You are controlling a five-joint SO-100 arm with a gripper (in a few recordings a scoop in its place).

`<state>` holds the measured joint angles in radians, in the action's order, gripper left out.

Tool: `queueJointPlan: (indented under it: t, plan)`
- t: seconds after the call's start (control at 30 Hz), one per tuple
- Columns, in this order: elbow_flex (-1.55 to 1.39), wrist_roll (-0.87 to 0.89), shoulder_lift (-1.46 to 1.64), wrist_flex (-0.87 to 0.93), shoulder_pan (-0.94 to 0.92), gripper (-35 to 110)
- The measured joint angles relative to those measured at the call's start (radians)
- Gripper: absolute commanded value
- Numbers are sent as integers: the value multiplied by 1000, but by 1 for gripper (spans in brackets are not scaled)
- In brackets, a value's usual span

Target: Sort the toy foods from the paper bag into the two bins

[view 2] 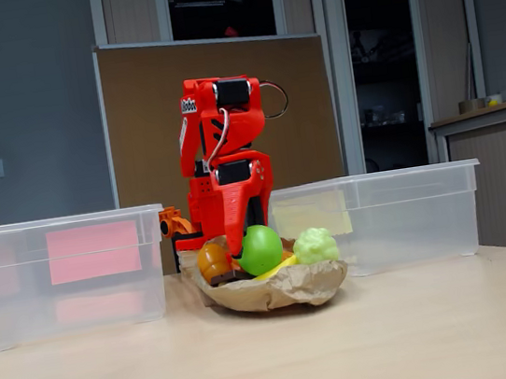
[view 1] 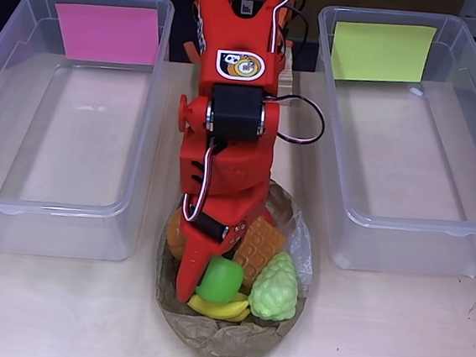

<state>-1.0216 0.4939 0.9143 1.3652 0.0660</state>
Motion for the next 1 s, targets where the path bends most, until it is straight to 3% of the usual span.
queueJointPlan:
  t: [0.27,0.43,1.0]
  plan:
    - [38,-31,-18,9,-3,36]
    - [57,-54,-38,8,-3,23]
    - [189,-150,-55,89,15,16]
